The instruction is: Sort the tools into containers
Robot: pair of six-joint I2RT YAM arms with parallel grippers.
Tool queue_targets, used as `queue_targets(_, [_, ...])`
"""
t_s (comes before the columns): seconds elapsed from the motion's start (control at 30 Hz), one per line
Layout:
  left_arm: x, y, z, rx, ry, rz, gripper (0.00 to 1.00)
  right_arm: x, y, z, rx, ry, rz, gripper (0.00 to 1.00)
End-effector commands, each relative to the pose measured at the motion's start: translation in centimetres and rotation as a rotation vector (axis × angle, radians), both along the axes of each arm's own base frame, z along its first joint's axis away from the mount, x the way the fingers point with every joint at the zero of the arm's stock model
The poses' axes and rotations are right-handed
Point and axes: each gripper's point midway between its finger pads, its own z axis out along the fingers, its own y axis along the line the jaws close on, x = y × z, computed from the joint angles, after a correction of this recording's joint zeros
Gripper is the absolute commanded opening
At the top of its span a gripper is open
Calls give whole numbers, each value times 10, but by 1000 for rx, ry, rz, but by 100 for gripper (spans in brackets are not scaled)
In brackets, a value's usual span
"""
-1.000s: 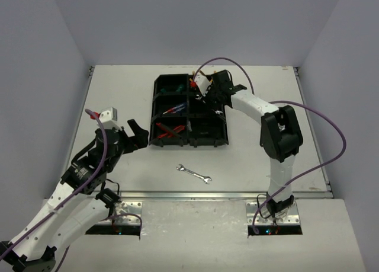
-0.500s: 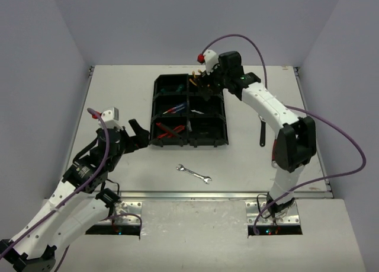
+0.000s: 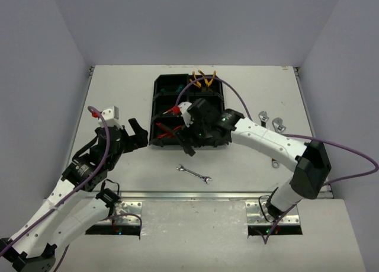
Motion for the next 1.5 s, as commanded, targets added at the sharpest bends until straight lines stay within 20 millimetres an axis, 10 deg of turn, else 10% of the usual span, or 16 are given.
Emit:
queue_targets(0.0, [7,10,29,55,-53,34,100,-15,-5,2,-42,-6,-69,95])
queue_targets(0.43, [5,36,25,78,-115,154,100,-74,28,-119,-257,244,71,60])
queue_targets(0.77, [8,24,20,79,-100,93,100,-83,30,-170,-389,341,105,44])
queue_targets(0.93, [7,23,23,68,-113,83,100,-98,20,-190,-426,412,107,20])
queue_targets(1.17, [5,25,28,56,-137,88,100,-106,22,-175,-419,384,122,0])
queue_targets(1.47, [4,27,29,52,-142,95,100,-85,40,-85,-228,192,126,0])
